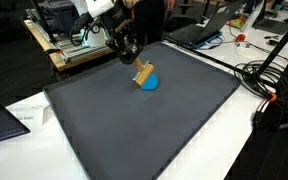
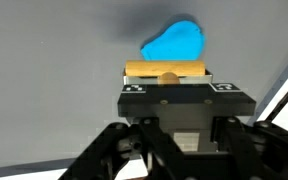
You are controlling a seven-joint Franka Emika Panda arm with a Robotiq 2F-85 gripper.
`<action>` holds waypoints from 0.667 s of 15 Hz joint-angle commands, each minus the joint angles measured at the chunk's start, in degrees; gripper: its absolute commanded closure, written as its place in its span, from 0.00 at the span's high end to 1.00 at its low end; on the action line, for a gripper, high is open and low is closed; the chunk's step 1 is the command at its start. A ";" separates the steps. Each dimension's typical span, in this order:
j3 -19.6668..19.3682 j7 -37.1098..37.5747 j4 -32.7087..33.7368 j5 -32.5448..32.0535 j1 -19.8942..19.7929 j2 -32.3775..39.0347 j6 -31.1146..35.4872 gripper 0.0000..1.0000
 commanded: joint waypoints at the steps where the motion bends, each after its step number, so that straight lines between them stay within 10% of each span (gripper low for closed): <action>1: -0.91 -6.88 -3.79 1.58 1.44 -2.96 3.86 0.22; 10: -0.29 -22.07 -8.05 10.55 4.96 -5.64 11.94 0.22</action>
